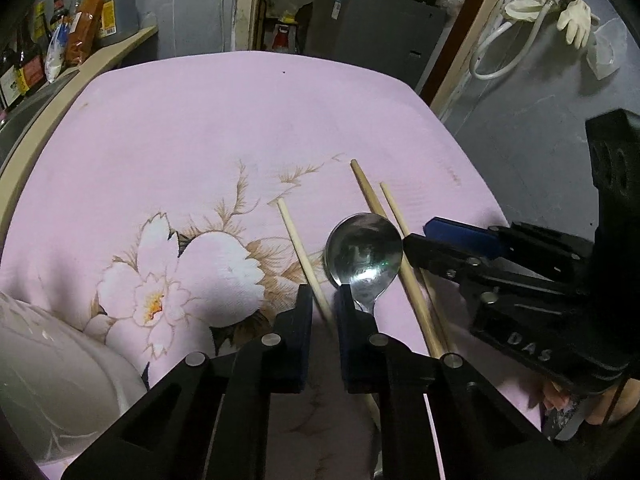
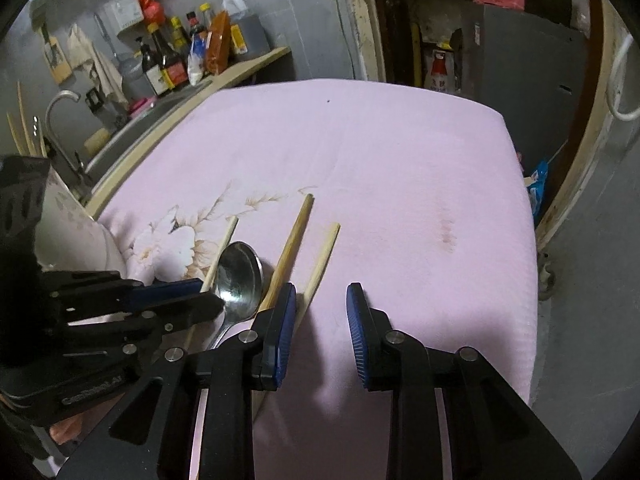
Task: Organize utensils
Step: 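Close the left tool on a metal spoon while the right tool grasps a chopstick, then lift the spoon and chopstick and carry both over the white basket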
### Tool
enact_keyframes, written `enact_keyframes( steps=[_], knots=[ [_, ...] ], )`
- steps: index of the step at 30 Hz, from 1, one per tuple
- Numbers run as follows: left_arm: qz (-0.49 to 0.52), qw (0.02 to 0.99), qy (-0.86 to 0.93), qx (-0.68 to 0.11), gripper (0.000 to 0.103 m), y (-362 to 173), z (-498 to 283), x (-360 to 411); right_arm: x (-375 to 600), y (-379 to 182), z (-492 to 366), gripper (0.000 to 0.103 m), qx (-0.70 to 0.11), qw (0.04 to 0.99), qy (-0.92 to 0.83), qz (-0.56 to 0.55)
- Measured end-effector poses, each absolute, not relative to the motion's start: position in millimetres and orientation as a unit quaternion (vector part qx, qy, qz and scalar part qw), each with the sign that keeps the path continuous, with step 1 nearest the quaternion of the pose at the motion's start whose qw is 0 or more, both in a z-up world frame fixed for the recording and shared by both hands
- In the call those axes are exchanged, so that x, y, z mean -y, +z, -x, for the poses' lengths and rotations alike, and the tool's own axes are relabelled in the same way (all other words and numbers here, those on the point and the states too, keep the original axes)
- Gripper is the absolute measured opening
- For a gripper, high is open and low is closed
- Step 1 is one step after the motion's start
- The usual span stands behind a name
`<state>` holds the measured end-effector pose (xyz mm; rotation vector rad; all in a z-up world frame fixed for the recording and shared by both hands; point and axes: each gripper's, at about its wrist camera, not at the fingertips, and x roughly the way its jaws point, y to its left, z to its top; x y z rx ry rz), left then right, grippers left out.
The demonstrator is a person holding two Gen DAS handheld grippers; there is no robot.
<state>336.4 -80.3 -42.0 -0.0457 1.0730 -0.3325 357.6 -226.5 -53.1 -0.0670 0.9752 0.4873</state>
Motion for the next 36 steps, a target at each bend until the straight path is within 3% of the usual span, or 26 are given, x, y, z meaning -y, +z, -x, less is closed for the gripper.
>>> enact_keyframes(
  steps=[8, 10, 11, 19, 30, 36],
  knots=[
    [-0.009, 0.830, -0.171, -0.531, 0.009, -42, -334, 86, 219, -52, -365, 0.025, -0.509, 0.829, 0.227, 0.046],
    [-0.010, 0.828, -0.168, -0.535, 0.005, -41, -333, 86, 219, -52, -363, 0.020, -0.519, 0.823, 0.227, 0.048],
    [-0.009, 0.827, -0.167, -0.537, 0.003, -42, -333, 87, 219, -52, -362, 0.013, -0.525, 0.819, 0.227, 0.045],
    [0.033, 0.823, -0.167, -0.542, 0.002, -37, -316, 76, 246, -51, -340, 0.003, -0.547, 0.800, 0.232, -0.086],
    [0.051, 0.863, -0.170, -0.473, 0.002, -7, -265, 51, 260, -27, -273, 0.003, -0.436, 0.863, 0.227, -0.114],
    [0.065, 0.910, -0.184, -0.367, 0.002, 26, -240, 37, 244, 3, -239, 0.003, -0.321, 0.913, 0.234, -0.089]
  ],
)
